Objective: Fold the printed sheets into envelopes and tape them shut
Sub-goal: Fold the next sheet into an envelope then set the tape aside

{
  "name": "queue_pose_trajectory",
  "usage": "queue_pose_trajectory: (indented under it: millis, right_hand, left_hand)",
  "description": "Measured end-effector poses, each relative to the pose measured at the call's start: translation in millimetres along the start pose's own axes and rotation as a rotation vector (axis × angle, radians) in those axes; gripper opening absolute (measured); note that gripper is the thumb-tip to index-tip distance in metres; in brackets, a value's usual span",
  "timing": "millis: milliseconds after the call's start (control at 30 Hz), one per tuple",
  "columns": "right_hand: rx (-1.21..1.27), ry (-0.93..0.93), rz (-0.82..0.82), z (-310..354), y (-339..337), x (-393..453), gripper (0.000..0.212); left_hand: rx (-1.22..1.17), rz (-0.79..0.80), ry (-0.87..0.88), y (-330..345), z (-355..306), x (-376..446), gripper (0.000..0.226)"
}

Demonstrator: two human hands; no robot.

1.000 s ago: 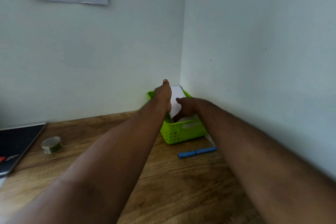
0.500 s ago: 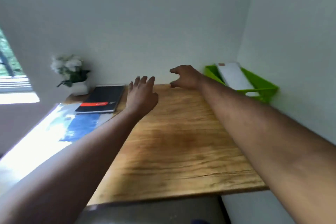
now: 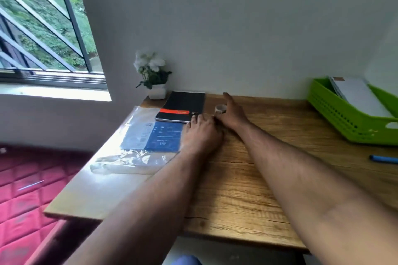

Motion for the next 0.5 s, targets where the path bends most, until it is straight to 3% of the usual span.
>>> queue_pose_trajectory:
  millis: [300,500]
  right_hand:
    - [0.091,0.03,-0.113,-13,-14,-10,0.062]
    - [0.13,-0.053,-0.172,-34,-89,-49,0.065]
  left_hand:
    - [0.03,0.049,0.013,-7,-1,-2,0.056]
    - [0.18,-0.092,0.163,-21,-31,-11,0.058]
Point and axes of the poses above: each hand's wrist, its own x-axis towards the middle knuckle, its own y-axis out of the palm, z = x × y, the point moved 2 cm from there along x, towards the middle knuckle, and after that the axes turned 14 degrees about -z, right-handed, at the moved point
